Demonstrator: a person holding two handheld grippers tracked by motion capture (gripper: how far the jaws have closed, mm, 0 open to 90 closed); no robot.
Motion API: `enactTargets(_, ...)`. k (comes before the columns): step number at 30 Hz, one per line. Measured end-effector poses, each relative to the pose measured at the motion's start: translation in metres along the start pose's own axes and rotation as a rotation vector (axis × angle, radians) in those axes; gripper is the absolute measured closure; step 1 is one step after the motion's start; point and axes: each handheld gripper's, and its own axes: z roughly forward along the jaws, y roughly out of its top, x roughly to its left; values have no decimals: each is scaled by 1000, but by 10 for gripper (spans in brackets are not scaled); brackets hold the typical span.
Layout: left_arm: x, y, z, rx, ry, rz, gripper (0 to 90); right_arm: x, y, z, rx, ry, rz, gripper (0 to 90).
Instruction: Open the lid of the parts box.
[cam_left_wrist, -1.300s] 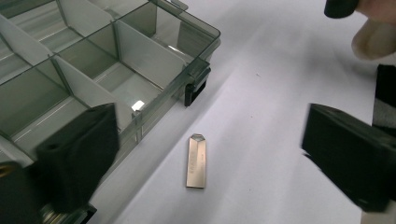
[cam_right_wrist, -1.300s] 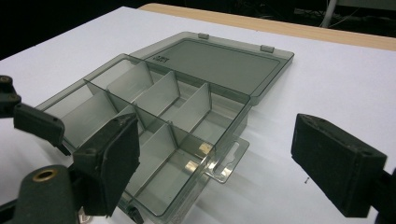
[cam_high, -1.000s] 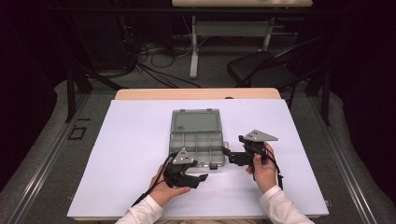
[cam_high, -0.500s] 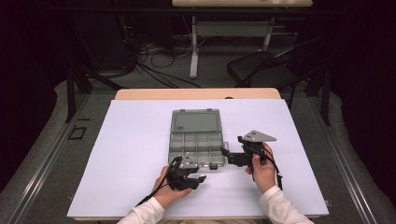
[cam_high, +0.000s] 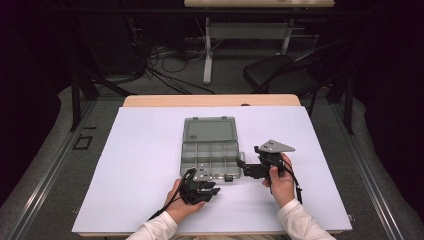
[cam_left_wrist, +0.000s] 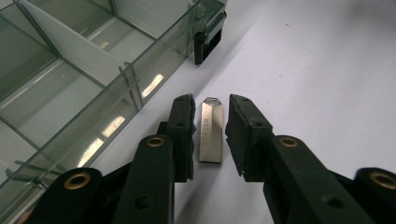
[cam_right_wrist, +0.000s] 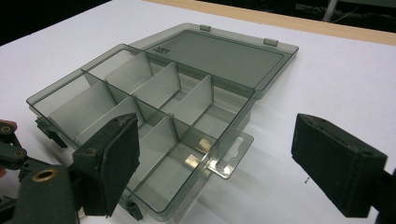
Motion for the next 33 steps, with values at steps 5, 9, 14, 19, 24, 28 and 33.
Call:
enactTargets(5,-1,0,2,9,3,9,757,0,0,0,2,-2,-2,149)
enactTargets(9,-2,-1,4,7,10,14,773,0,0,1,4,-3,1,149)
enactTargets(14,-2,-1,5,7,7,14,781,0,-1,1,13,-4,-5,149)
enactTargets(19,-2,-2,4,10,8,20,784,0,-1,1,13,-3,-4,149)
enactTargets(24,-2,-2,4,10,3,21,788,0,-2,3,14,-4,-6,149)
enactTargets(28,-2,-2,4,6,5,24,792,0,-2,3,15,-3,-5,149)
enactTargets(33,-1,-2,4,6,1,21,792,0,-2,3,17,-3,-4,149)
